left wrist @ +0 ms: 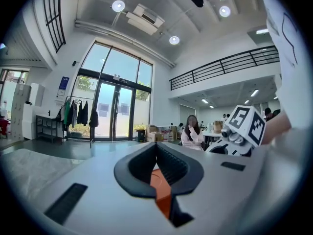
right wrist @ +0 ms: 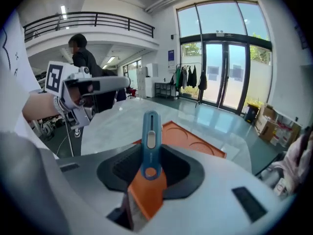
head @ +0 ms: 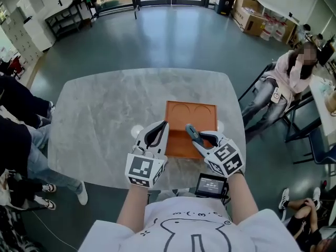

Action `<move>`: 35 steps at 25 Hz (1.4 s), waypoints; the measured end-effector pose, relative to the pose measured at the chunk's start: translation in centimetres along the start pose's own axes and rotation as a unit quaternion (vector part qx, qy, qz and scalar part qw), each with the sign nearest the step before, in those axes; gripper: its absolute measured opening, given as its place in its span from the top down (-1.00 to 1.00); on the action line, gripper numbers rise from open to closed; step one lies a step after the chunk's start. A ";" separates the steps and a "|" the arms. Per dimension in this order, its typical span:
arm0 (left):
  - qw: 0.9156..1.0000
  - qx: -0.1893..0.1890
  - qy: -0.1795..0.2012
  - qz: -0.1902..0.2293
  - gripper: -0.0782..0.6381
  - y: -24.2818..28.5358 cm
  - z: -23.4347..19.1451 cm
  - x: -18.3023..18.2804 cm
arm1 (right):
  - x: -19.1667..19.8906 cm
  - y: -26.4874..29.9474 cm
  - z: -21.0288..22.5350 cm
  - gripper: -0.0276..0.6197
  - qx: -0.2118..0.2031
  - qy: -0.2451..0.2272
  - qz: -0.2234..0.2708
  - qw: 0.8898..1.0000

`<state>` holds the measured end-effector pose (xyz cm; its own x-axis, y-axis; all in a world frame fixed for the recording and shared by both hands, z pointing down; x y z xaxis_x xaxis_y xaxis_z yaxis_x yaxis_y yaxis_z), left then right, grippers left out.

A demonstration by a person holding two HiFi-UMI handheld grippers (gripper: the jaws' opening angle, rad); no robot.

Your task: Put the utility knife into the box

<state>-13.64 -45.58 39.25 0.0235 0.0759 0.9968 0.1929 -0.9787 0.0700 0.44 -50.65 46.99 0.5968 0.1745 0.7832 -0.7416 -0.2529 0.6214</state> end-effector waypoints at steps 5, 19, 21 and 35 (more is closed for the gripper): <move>1.000 -0.017 -0.001 -0.008 0.74 -0.3 -0.6 0.8 | 2.7 2.8 0.0 0.51 -0.035 -0.021 -0.062 0.997; 0.999 -0.046 0.006 -0.021 0.74 -0.9 -1.1 1.0 | 7.4 8.3 -0.2 0.51 -0.085 -0.068 -0.210 0.972; 0.998 -0.053 0.006 -0.023 0.74 -0.9 -1.2 1.2 | 8.0 8.8 0.0 0.50 -0.088 -0.071 -0.218 0.969; 0.995 -0.091 -0.002 -0.031 0.74 -2.4 -2.7 1.9 | 8.9 11.4 -0.4 0.50 -0.097 -0.134 -0.255 0.953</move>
<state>-16.67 -43.55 41.11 0.0219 0.1374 0.9903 0.0131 -0.9905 0.1372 -2.79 -51.56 61.07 0.9324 -0.0280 0.3603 -0.3608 -0.0158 0.9325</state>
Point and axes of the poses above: the fingertips, and each gripper's own axes: y forward along the fingers, z to its right, x out of its underside, the point moved 4 cm from there along -y, backward along the fingers, and after that the axes turned 2 degrees about x, right-handed, at the moved point
